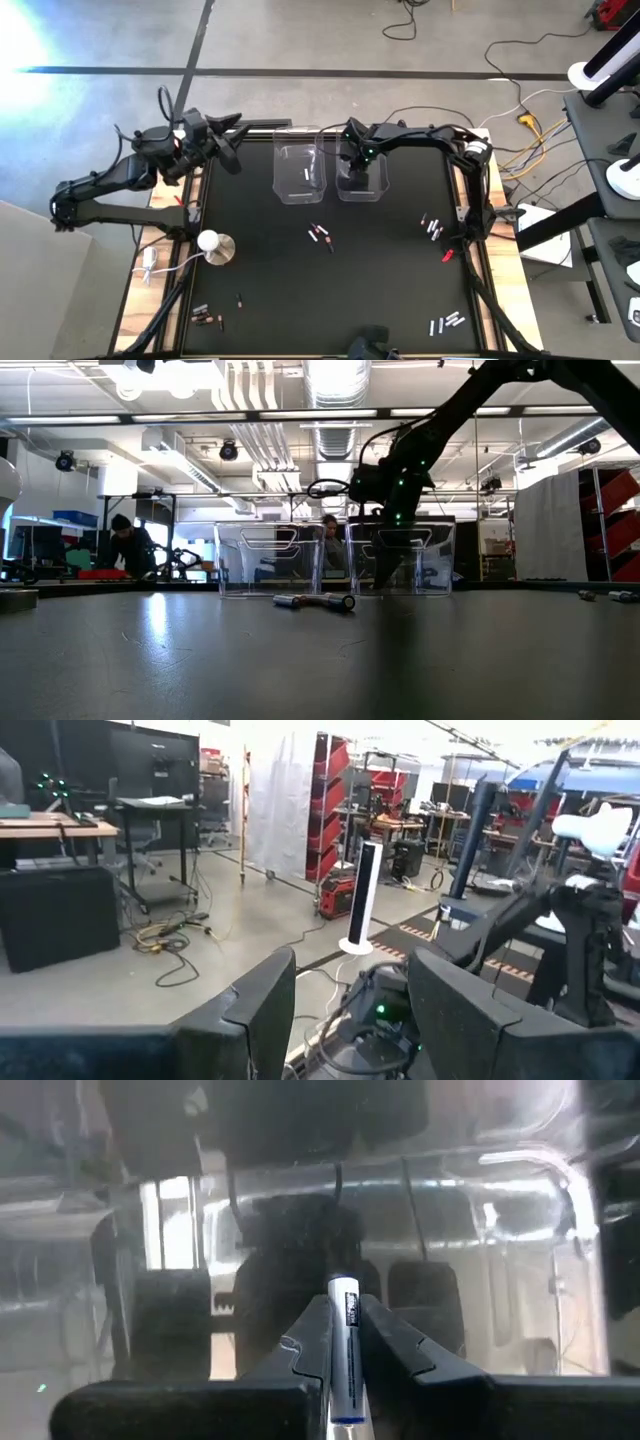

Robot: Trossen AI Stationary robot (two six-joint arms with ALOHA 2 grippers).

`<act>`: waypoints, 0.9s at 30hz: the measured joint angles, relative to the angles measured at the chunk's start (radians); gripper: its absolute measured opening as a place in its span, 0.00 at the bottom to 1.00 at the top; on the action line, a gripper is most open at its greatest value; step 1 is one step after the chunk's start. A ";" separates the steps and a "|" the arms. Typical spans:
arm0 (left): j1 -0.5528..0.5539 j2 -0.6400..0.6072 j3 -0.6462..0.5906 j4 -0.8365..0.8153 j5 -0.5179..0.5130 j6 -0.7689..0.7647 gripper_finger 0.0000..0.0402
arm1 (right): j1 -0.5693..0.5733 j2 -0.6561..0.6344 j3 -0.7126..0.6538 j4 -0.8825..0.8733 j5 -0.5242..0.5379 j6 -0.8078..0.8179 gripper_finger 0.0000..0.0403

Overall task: Sort batteries
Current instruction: Put the white battery into the right transparent bin, then put the black battery into the left transparent bin

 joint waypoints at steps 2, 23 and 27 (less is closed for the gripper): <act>0.000 -0.008 0.022 -0.056 0.023 0.001 0.43 | 0.000 0.002 -0.001 0.004 0.001 -0.001 0.09; -0.021 0.079 0.037 -0.584 0.442 -0.279 0.43 | 0.081 -0.430 -0.006 0.014 0.086 0.023 0.48; -0.105 0.171 0.011 -0.721 0.545 -0.338 0.43 | 0.191 -0.519 -0.006 -0.003 0.087 0.027 0.49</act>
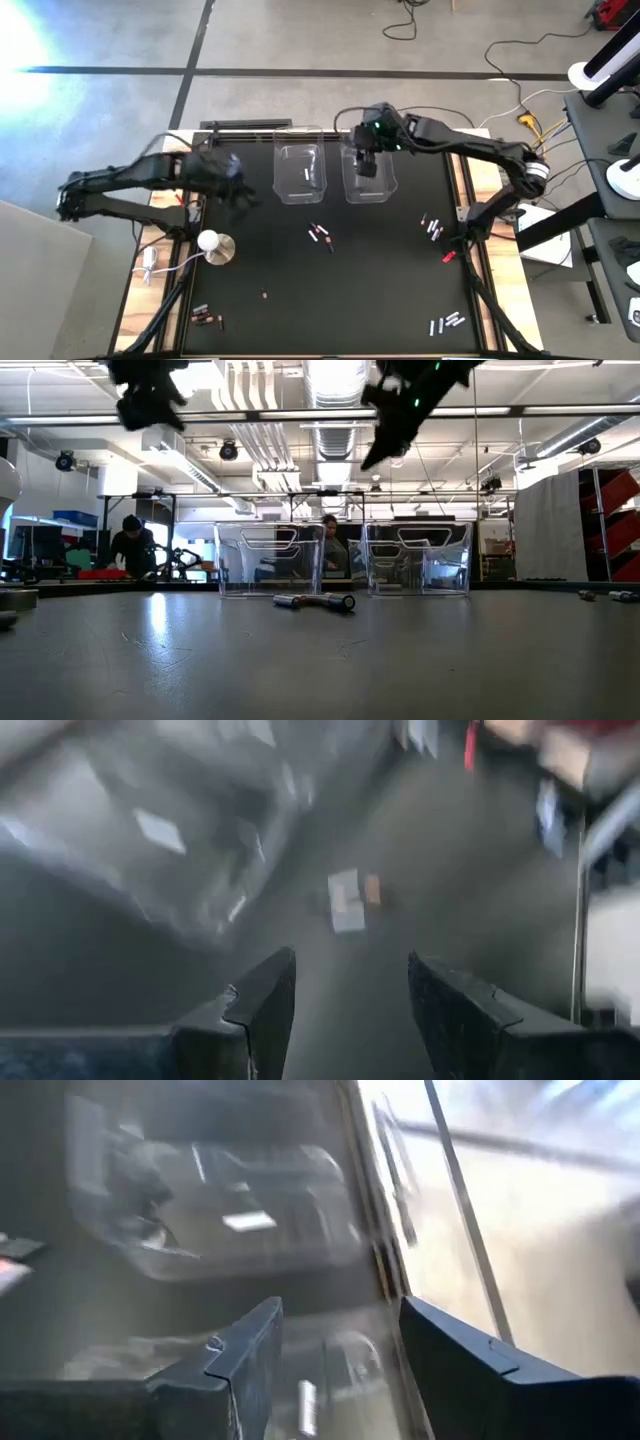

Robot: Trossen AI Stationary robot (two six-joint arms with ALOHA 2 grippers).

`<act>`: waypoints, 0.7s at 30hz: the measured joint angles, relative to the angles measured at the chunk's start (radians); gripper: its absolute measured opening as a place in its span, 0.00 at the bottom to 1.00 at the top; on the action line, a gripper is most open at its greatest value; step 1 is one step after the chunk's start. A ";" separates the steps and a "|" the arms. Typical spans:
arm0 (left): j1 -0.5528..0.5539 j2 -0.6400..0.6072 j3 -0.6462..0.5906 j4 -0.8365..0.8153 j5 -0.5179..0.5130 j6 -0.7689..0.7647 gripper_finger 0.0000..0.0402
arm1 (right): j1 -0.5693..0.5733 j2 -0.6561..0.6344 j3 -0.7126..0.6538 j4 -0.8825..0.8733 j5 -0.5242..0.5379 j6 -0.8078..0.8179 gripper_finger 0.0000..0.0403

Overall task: Sort batteries
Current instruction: Put the black battery into the left transparent bin

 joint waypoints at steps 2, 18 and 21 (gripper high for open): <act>-0.064 0.051 -0.017 -0.057 0.009 -0.002 0.41 | 0.073 -0.028 0.000 -0.014 0.000 0.028 0.50; -0.538 0.359 -0.022 0.007 -0.087 0.043 0.38 | 0.702 0.149 0.001 0.030 0.316 0.697 0.53; -0.586 0.375 -0.022 0.044 -0.145 0.039 0.38 | 0.757 0.240 0.001 0.114 0.350 0.785 0.53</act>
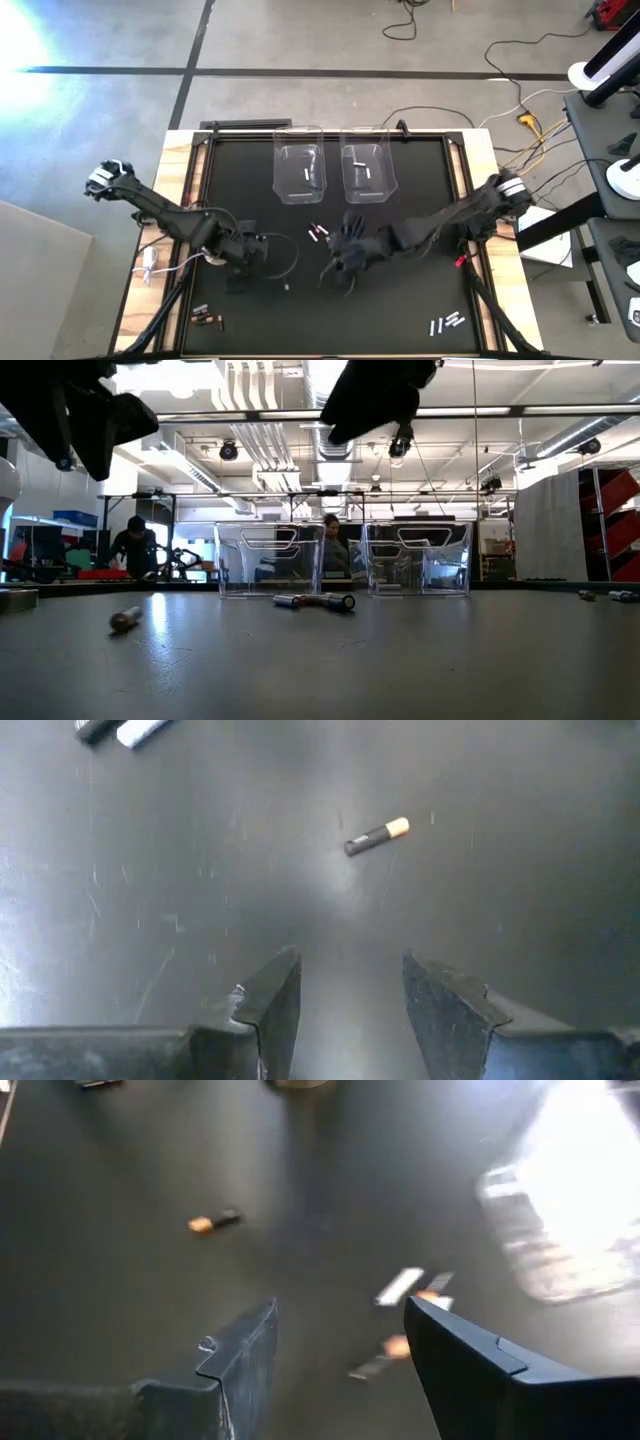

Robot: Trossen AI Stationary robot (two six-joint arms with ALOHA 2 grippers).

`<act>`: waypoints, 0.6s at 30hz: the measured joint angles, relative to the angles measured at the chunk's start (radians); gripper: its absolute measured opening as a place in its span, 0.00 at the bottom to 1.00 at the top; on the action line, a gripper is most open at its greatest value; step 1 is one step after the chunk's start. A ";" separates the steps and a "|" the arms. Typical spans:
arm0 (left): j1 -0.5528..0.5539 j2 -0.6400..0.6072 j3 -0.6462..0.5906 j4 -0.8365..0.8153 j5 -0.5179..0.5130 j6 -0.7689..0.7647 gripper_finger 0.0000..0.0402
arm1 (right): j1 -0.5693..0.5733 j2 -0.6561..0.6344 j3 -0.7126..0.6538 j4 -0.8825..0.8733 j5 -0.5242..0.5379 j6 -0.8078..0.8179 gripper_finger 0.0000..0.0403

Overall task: Sort batteries
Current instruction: Put the black battery into the left transparent bin

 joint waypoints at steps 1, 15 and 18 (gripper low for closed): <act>-0.013 0.002 0.000 0.007 -0.014 -0.001 0.38 | 0.012 0.030 0.000 0.032 0.009 0.022 0.53; -0.167 0.002 -0.002 0.005 -0.192 -0.190 0.38 | 0.034 0.350 0.057 0.247 0.016 0.191 0.53; -0.177 0.003 -0.003 0.008 -0.205 -0.203 0.38 | 0.034 0.395 0.092 0.247 0.015 0.189 0.53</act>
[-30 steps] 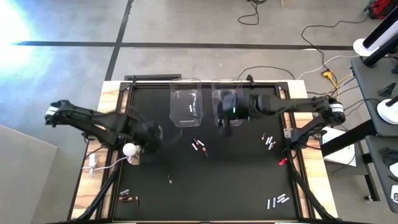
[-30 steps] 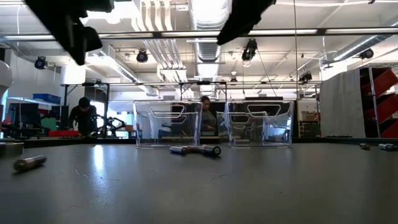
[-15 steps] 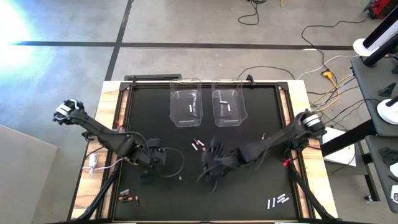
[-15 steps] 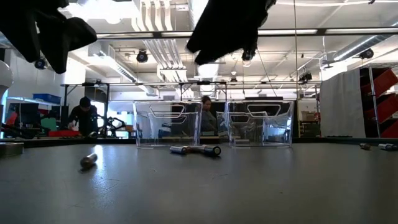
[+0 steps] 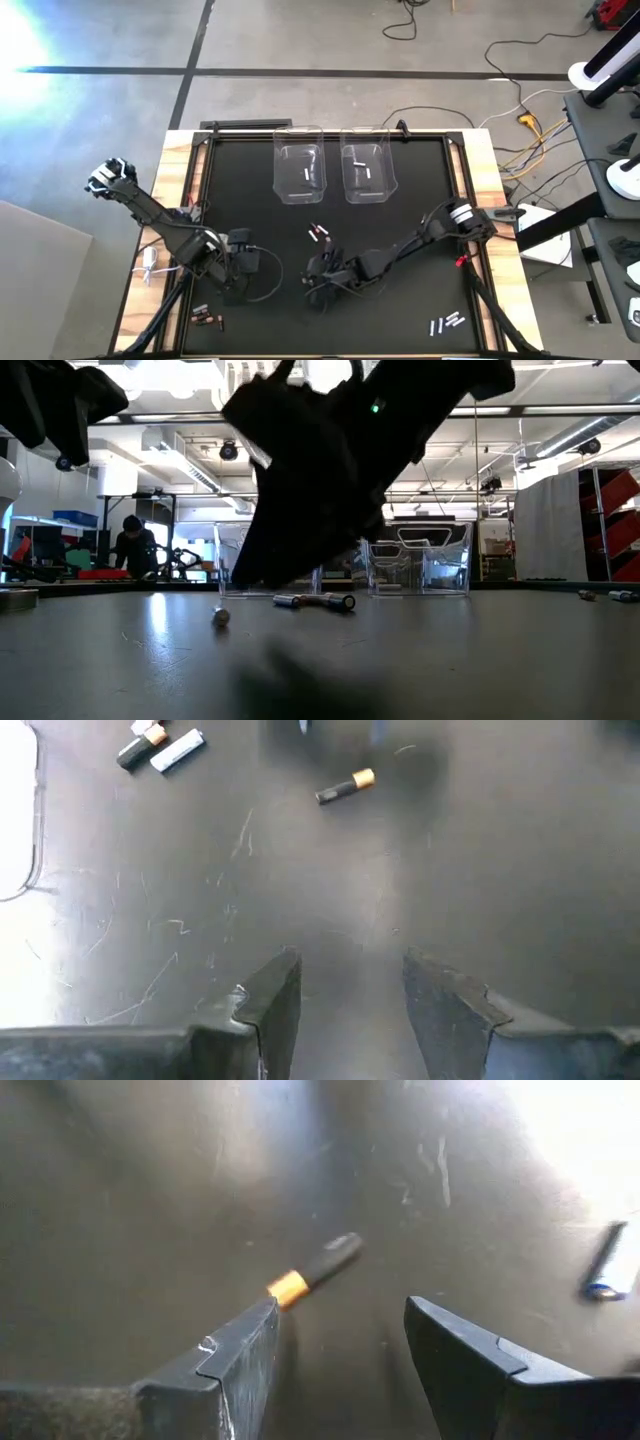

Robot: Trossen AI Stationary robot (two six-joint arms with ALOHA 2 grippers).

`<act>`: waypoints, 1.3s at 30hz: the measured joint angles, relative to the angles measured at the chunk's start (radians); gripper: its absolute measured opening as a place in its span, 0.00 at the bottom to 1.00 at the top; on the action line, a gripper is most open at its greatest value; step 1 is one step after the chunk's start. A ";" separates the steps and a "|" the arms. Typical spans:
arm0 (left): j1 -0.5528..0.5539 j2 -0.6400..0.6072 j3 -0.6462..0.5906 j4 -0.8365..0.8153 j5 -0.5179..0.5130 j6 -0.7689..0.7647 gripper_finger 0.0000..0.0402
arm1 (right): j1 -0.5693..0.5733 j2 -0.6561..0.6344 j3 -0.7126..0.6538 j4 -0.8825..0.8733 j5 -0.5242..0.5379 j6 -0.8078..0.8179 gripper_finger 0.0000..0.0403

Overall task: Sort batteries
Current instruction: Put the black battery into the left transparent bin

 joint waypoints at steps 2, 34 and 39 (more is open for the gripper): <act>-0.001 0.000 -0.002 -0.002 -0.001 0.000 0.38 | 0.000 0.026 0.025 0.002 0.000 0.006 0.53; -0.105 -0.145 -0.116 -0.046 -0.179 -0.230 0.38 | -0.014 0.048 -0.009 -0.091 0.010 0.020 0.09; -0.108 -0.199 -0.113 -0.044 -0.291 -0.279 0.38 | -0.014 0.048 -0.019 -0.092 0.009 0.006 0.07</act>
